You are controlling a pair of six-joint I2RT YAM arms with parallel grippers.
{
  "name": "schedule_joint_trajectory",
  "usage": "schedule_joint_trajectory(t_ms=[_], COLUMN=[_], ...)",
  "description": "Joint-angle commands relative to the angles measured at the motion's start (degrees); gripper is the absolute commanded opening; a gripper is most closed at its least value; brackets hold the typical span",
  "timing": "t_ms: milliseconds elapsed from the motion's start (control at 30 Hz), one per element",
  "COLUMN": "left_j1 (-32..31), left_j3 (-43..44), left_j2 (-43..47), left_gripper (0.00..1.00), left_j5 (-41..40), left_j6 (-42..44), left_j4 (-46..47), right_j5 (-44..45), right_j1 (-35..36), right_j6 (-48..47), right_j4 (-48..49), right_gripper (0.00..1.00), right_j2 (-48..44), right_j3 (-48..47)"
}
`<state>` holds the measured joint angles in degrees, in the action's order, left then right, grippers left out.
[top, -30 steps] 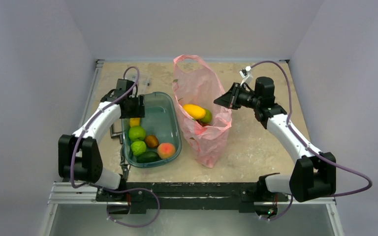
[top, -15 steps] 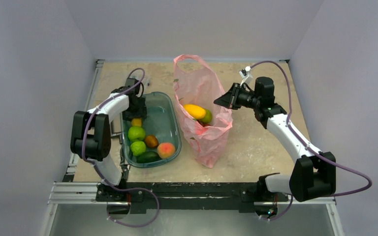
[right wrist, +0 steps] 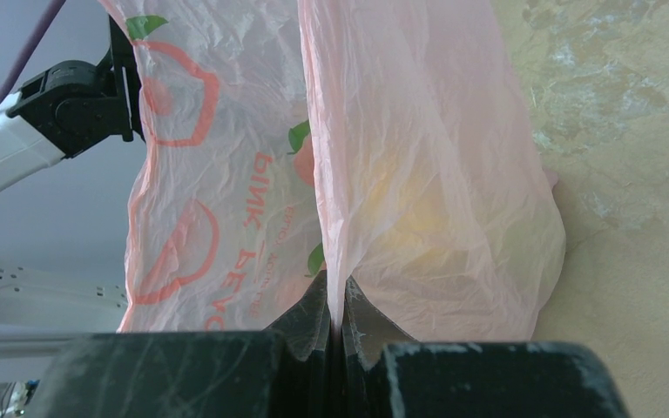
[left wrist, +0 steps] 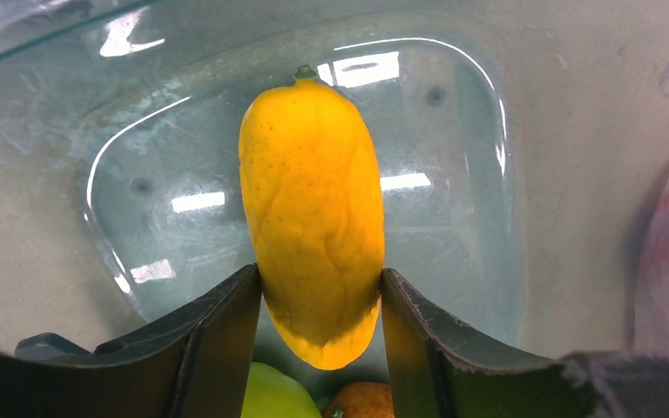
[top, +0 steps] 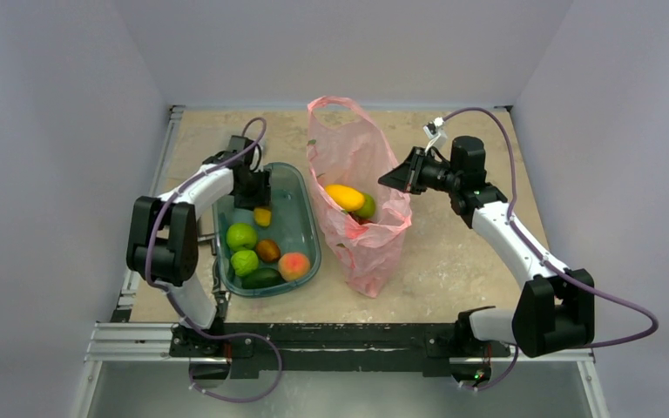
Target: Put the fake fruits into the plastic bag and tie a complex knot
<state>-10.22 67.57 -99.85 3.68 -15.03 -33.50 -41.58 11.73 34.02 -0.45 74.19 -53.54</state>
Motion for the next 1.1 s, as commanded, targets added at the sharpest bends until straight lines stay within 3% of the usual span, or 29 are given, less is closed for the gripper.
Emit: schedule_joint_trajectory(t_ms=[0, 167, 267, 367, 467, 667, 767, 867, 933, 1067], left_j1=[0.04, 0.13, -0.28, -5.38, -12.98, -23.08, -26.09, -23.17, -18.97, -9.80], left_j3=[0.03, -2.37, 4.16, 10.24, 15.41, 21.52, 23.30, 16.36, 7.71, 0.95], left_j2=[2.82, 21.47, 28.38, 30.56, 28.41, 19.10, 15.10, 19.10, 25.61, 34.38], left_gripper=[0.49, 0.48, 0.54, 0.47, 0.44, 0.43, 0.38, 0.40, 0.59, 0.68], left_j5=[1.68, 15.96, 31.06, 36.64, 34.95, 32.11, 29.17, 32.08, 33.16, 26.11], left_j6=[-0.12, 2.16, 9.01, 18.40, 26.54, 29.60, 30.42, 22.01, 14.94, 9.79], left_j4=[0.85, 13.12, 15.49, 15.21, 10.48, 12.29, 11.34, 19.56, 28.40, 27.36], right_j5=[-0.94, -1.65, -2.05, -2.18, -2.37, -3.58, -3.46, -3.07, -1.70, -1.13], right_j1=[0.22, 0.23, 0.23, 0.23, 0.22, 0.22, 0.23, 0.23, 0.12, -1.15], right_j6=[-1.25, -2.44, -3.34, -3.97, -4.39, -6.03, -7.08, -8.03, -7.76, -6.89], right_j4=[0.54, 0.54, -0.83, -1.09, -1.78, -3.79, -4.29, -4.35, -4.82, -5.00], right_gripper=[0.00, 0.00, 0.00, 0.00, 0.00, 0.00, 0.00, 0.00, 0.00, 0.00], right_j2=[-0.85, -1.04, -0.98, -0.74, -0.79, -1.99, -2.25, -2.47, -2.62, -4.03], right_j3=[-1.43, -2.34, -3.07, -3.74, -4.19, -4.38, -4.26, -4.82, -5.38, -4.52])
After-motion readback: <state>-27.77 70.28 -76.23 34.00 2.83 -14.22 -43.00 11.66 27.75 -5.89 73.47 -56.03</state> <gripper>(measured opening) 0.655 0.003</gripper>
